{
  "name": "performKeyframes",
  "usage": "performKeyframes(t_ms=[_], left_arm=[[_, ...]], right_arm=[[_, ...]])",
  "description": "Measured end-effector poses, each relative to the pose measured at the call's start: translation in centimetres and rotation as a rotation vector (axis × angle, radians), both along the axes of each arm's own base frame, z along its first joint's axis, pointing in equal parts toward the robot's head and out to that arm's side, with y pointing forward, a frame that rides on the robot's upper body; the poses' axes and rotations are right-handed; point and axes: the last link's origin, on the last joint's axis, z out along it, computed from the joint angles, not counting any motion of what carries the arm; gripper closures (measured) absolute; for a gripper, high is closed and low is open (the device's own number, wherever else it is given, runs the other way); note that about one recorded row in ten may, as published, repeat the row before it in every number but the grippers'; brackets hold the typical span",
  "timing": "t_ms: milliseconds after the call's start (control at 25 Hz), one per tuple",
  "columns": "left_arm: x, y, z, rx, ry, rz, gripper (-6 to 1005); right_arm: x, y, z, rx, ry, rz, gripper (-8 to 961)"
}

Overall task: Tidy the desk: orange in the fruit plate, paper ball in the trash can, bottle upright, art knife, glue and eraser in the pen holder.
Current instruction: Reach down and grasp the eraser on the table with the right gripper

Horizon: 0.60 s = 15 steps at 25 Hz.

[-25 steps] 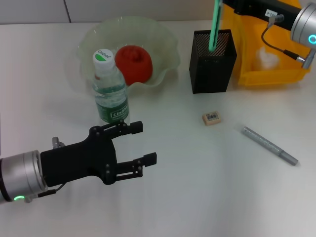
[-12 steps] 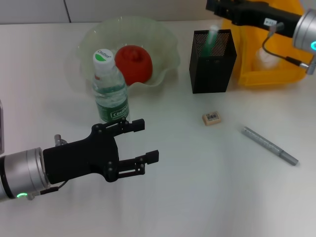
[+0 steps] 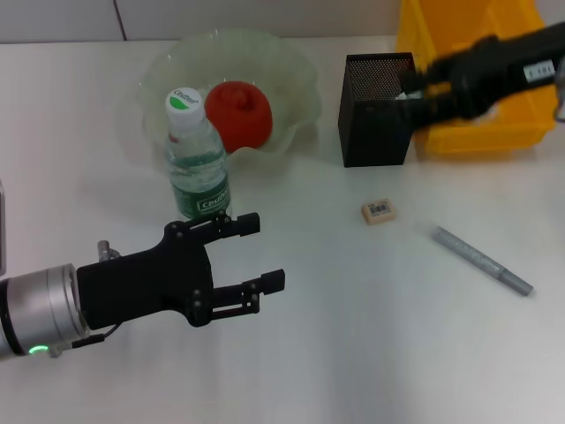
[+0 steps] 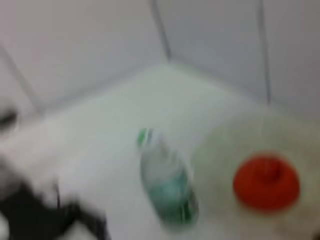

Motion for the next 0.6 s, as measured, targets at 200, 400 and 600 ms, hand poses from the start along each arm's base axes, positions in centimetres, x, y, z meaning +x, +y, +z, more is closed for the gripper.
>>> performKeyframes(t_ms=[200,400,600], left_arm=[[0.2,0.1,0.0,-0.001,0.001,-0.007,201],[0.4,0.2,-0.3,-0.006,-0.002,-0.009,200],[0.5,0.1,-0.5,-0.009,-0.004,-0.01,200]], right_arm=[[-0.8,0.3,-2.2,-0.048,-0.322,-0.016,261],[-0.3,1.5,-6.4,-0.065,-0.515,-0.023,261],[0.3,2.7,-9.1,-0.068,-0.546,-0.019,262]])
